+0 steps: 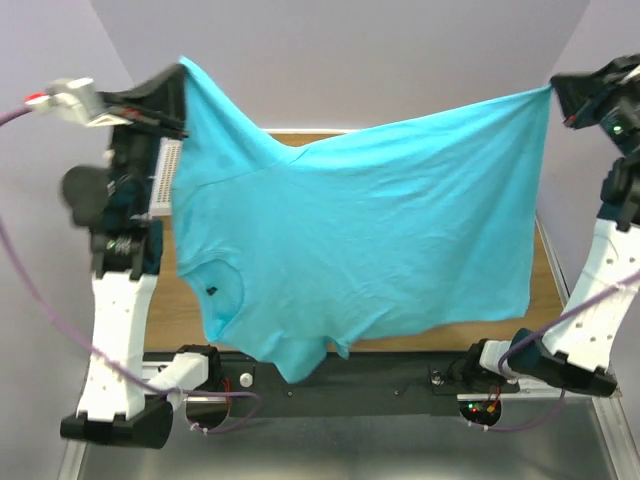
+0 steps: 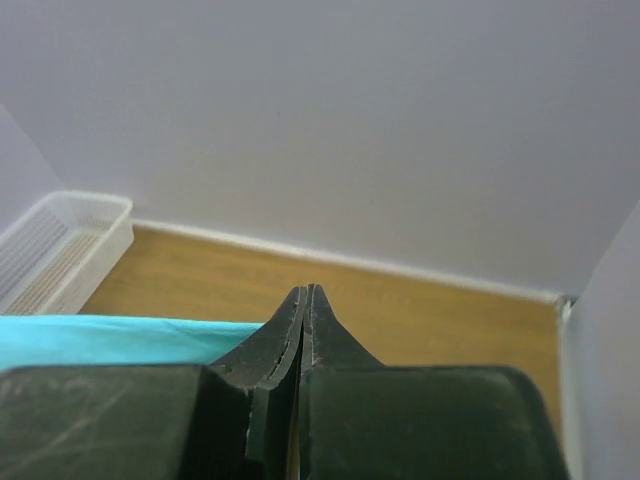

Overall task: Fold and stack the t-shirts
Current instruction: Flatten the tshirt out

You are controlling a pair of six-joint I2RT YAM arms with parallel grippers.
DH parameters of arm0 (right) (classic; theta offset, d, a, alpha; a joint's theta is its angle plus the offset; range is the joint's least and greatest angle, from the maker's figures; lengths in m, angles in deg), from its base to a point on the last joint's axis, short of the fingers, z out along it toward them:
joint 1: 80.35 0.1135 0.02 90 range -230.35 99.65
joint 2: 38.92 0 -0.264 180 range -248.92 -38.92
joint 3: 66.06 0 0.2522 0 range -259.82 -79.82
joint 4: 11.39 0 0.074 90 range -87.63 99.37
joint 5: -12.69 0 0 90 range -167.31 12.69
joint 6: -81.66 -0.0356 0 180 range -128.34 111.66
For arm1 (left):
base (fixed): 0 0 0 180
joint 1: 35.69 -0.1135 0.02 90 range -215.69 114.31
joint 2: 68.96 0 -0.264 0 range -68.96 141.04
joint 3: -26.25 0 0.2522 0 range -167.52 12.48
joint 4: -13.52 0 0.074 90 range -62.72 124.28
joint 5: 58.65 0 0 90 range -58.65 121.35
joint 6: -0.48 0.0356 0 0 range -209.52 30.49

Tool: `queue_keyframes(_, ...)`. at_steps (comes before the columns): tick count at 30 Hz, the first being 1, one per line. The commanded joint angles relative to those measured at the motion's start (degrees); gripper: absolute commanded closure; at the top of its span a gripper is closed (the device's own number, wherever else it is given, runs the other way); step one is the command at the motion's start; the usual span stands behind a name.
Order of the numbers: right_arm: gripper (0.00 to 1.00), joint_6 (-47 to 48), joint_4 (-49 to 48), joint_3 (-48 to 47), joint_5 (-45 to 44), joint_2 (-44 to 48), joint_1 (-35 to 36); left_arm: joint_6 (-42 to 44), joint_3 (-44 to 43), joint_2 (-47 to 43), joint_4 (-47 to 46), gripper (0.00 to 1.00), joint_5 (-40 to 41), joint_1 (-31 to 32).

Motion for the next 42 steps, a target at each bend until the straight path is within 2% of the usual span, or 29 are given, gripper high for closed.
queue_keyframes(1, 0.99, 3.0, -0.9, 14.4, 2.7, 0.3, -0.5, -3.5, 9.6, 4.7, -7.4, 1.0, -3.7, -0.1)
queue_keyframes(4, 1.0, 3.5, -6.0, 29.3, 4.5, 1.2, -0.4, -5.2, 18.2, 8.9, -13.0, 1.0, -4.9, 0.8)
queue_keyframes(7, 0.99, 4.7, -13.1, 44.1, 4.4, 0.8, -0.4, -4.1, 21.7, 15.1, -15.1, 1.0, -4.0, 3.2)
queue_keyframes(9, 0.99, 4.5, -22.9, 53.1, 3.9, -1.3, -0.4, -3.0, 22.3, 21.1, -16.2, 1.0, -2.2, 5.2)
queue_keyframes(14, 0.99, 4.1, -32.7, 60.1, 2.4, -10.0, -0.2, -1.8, 17.5, 35.7, -16.5, 1.0, 0.0, 6.2)
queue_keyframes(18, 1.0, 3.8, -36.5, 56.4, 2.6, -19.5, 0.3, -1.7, 10.7, 47.1, -14.1, 1.0, 1.0, 6.7)
queue_keyframes(25, 0.99, 3.9, -37.2, 47.5, -0.9, -30.8, 1.5, -1.1, 0.4, 56.3, -6.9, 1.0, 2.4, 6.8)
queue_keyframes(34, 1.0, 1.2, -37.2, 39.8, -1.6, -40.2, 2.1, 0.0, -5.4, 61.4, -4.5, 1.0, 1.2, 6.3)
queue_keyframes(42, 0.99, -0.7, -37.2, 35.6, -1.5, -43.9, 2.1, 1.6, -12.2, 65.0, -0.4, 1.0, -0.6, 6.0)
